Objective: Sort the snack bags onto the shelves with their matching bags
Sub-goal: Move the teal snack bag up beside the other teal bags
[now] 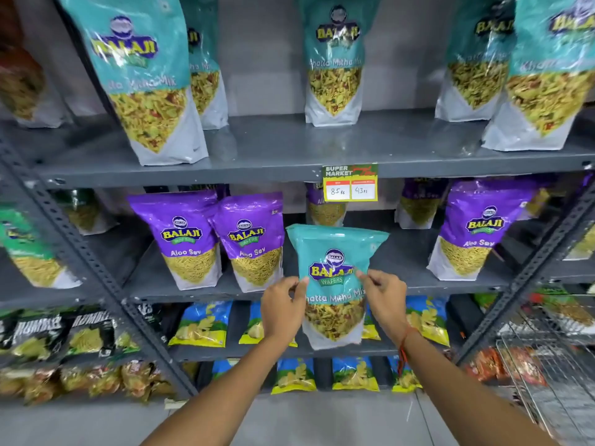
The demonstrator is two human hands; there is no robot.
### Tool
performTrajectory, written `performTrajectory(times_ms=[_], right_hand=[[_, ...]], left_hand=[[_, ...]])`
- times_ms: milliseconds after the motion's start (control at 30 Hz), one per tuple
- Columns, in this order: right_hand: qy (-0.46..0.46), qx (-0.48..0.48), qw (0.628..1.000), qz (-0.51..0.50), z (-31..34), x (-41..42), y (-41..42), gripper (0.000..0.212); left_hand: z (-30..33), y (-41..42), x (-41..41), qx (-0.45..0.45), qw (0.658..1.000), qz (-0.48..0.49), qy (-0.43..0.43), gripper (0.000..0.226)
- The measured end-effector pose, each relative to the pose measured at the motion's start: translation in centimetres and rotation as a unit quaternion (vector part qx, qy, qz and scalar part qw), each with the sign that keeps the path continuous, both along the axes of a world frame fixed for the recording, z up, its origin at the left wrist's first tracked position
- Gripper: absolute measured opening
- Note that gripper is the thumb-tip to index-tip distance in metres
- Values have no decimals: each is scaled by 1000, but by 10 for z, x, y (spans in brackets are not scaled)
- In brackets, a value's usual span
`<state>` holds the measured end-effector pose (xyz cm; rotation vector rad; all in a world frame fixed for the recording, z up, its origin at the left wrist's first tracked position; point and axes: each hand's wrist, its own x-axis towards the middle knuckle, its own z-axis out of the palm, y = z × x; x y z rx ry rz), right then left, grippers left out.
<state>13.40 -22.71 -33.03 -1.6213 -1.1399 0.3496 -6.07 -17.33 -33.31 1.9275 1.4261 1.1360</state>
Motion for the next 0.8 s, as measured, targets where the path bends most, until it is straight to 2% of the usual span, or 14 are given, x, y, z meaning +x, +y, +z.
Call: performTrajectory(times_ms=[167,300,400,600,800], right_hand=[[-34,76,997,1,53,-21,-27,53],[-58,155,986,-26,127,-25,-19,50],[-42,215,975,-40,185,-19,5,48],[-37,280,959,-38,282,-6,64,52],[-29,283,958,-48,310,11,127,52]], left_hand=[[51,-22,-16,93,993,-11,-70,43],[124,-11,-18,165,977,-17,-132,32],[183,10,-11,206,965,-23,-160,32],[282,73,10,246,950,-22,-192,34],[316,133,32,249,948,-9,-200,35]])
